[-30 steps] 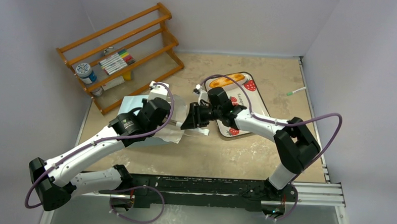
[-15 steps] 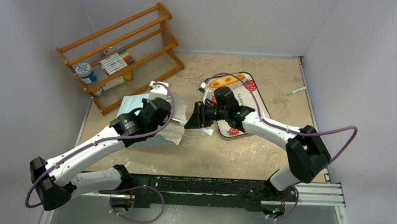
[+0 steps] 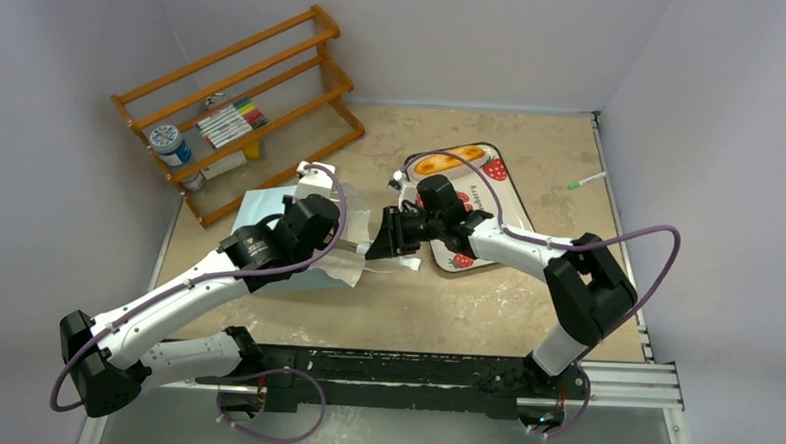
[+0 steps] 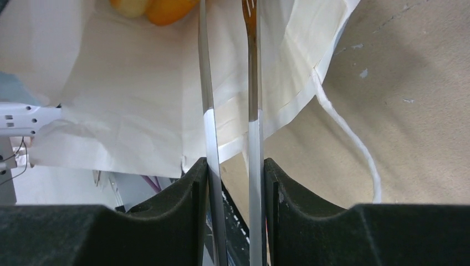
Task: Take the fake bread out of the paper bag
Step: Take out the fake bread from the paper bag.
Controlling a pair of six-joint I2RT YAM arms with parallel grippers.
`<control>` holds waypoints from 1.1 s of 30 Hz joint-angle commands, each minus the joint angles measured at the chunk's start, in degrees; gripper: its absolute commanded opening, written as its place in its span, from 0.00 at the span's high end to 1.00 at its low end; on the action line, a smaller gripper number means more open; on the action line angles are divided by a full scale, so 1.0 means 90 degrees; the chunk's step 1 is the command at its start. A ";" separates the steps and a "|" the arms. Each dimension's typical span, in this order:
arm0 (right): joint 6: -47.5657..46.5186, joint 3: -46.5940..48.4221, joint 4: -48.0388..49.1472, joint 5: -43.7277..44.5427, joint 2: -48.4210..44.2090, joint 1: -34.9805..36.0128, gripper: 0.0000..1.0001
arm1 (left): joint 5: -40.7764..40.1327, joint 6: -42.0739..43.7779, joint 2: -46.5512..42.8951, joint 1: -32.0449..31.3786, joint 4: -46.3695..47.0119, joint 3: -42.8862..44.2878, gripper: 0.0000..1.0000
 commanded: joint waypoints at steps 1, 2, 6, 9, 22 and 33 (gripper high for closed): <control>-0.0047 0.0438 0.0570 -0.0414 0.0202 -0.0013 0.75 | 0.0107 0.0011 0.0025 -0.0025 0.0289 0.0200 1.00; -0.0033 0.0495 0.0616 -0.0437 0.0256 -0.0008 0.73 | 0.0115 0.0020 0.0040 -0.0026 0.0291 0.0207 1.00; -0.0014 0.0681 0.0672 -0.0451 0.0386 -0.0005 0.64 | 0.0149 0.0034 0.0056 -0.0021 0.0300 0.0193 1.00; -0.0008 0.0760 0.0662 -0.0482 0.0474 -0.0011 0.61 | 0.0167 0.0043 0.0056 -0.0020 0.0310 0.0172 1.00; -0.0128 0.0587 0.0163 -0.0107 0.0064 -0.0021 1.00 | -0.0083 0.0052 -0.0129 -0.0016 0.0271 0.0011 1.00; -0.0207 0.0154 -0.0274 0.0267 -0.0806 -0.0102 1.00 | -0.0479 -0.0081 -0.0472 -0.0020 0.0119 -0.0258 1.00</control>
